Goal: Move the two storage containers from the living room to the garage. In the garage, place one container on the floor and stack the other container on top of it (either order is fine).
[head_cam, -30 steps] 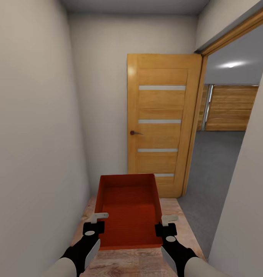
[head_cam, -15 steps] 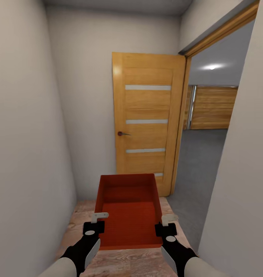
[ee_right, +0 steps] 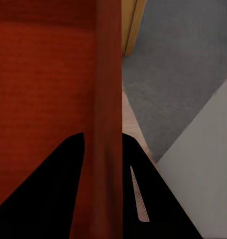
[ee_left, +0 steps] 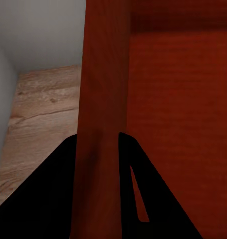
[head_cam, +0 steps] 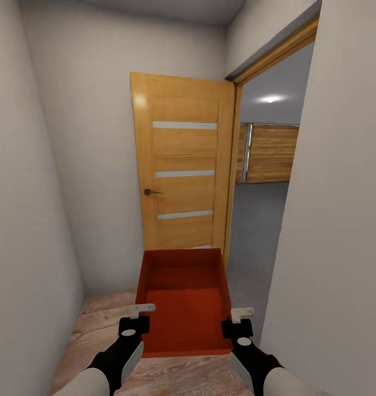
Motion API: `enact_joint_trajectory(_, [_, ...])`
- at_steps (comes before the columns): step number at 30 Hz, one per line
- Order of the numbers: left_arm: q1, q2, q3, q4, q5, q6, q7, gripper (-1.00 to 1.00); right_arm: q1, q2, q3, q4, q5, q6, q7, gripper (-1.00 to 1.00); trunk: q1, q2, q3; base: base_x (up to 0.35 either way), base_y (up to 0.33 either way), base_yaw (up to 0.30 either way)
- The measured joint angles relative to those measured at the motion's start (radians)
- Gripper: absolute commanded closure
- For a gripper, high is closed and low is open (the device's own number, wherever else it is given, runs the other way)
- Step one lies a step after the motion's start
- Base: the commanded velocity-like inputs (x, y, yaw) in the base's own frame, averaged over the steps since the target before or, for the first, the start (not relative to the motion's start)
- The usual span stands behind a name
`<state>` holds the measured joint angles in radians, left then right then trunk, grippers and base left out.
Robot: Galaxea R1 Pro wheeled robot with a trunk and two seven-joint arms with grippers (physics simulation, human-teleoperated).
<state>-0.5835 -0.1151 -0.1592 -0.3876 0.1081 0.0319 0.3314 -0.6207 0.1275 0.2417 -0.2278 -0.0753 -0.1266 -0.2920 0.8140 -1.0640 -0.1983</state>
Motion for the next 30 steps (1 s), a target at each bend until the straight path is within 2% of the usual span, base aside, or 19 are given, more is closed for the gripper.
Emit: enact_joint_trajectory(30, [0.0,0.0,0.0,0.0,0.002,-0.002,0.0,1.0,0.0,0.0,0.001,-0.001,0.0,-0.001,0.0,1.0,0.0,0.0,0.0,0.233,0.204,-0.285])
